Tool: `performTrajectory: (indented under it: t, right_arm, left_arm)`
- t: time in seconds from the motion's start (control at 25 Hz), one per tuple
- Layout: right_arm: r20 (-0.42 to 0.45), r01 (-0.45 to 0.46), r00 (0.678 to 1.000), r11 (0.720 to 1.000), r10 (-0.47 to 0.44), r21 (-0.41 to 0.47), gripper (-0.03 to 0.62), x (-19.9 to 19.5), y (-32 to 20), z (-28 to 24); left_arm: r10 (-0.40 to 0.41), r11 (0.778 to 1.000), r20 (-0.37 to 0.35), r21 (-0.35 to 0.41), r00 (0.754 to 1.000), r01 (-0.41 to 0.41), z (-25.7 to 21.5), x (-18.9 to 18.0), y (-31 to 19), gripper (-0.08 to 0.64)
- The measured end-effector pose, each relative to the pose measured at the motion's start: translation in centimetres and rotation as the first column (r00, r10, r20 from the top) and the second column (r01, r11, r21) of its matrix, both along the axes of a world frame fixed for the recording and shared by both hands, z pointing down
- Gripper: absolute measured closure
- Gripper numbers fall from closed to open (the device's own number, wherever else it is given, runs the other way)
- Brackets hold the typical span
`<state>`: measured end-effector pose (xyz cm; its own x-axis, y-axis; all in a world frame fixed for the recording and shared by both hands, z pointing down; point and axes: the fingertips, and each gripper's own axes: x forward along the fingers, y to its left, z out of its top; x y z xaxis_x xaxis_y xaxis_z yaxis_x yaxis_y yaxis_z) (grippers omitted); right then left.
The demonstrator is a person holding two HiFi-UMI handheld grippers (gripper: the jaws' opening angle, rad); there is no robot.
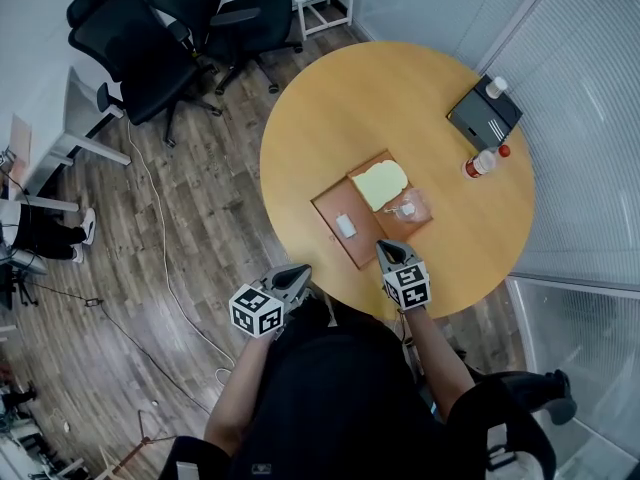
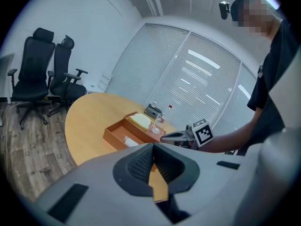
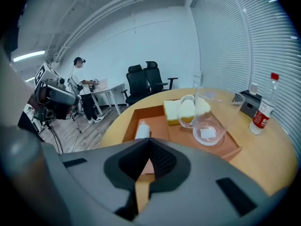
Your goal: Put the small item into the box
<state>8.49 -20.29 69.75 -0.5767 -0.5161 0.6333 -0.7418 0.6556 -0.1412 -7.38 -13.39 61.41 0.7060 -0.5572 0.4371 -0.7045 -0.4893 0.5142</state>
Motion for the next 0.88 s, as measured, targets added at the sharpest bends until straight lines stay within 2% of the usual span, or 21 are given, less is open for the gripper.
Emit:
performTrajectory:
  t: [0.2,0.48,0.88]
  right_arm:
    - [0.02,0.019,1.0,1.0,-0.019,-0.003,0.588,0.8,1.1,-0.1]
    - [0.107,0.078,0.991,0.997,-0.079,0.007,0.588,0.4,2.5,-1.8]
    - [0.105,0.129,0.986,0.992,-0.129,0.0,0.588,1.4,4.1,-1.6]
  left_arm:
    - [0.01,1.0,0.002,0.004,1.0,-0.01,0.2,1.7,0.4,0.554]
    - [0.004,1.0,0.001,0.013,1.0,-0.004,0.3,3.5,0.8,0.554]
    - [-0.009,1.0,-0.019,0.011,1.0,0.009,0.7,6.1,1.8,0.554]
